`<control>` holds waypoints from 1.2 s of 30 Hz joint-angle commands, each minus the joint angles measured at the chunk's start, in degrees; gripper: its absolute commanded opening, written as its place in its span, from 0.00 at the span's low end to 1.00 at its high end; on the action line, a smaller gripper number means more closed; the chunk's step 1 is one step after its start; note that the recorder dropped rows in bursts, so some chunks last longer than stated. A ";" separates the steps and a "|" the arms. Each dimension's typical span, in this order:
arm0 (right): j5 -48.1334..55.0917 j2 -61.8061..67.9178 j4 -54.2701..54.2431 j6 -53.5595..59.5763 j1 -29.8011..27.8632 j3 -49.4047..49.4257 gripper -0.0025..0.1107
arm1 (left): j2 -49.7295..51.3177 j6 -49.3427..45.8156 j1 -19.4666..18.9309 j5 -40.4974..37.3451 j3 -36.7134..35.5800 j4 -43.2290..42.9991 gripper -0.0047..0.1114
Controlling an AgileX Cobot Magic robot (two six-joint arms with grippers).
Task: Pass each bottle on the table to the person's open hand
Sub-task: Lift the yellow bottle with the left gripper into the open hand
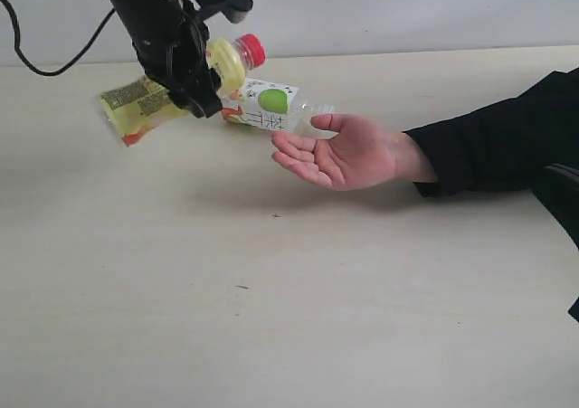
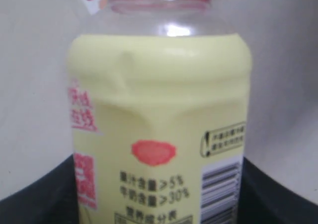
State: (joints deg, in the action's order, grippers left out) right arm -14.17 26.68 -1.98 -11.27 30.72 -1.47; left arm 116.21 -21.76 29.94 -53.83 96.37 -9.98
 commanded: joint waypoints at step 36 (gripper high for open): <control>-0.12 -0.26 -0.08 0.39 -0.15 0.15 0.02 | 9.01 26.88 5.02 21.30 0.22 56.91 0.04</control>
State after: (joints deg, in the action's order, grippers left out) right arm -14.08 26.68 -1.98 -11.27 30.72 -1.47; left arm 124.99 4.95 34.86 -34.15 96.37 45.65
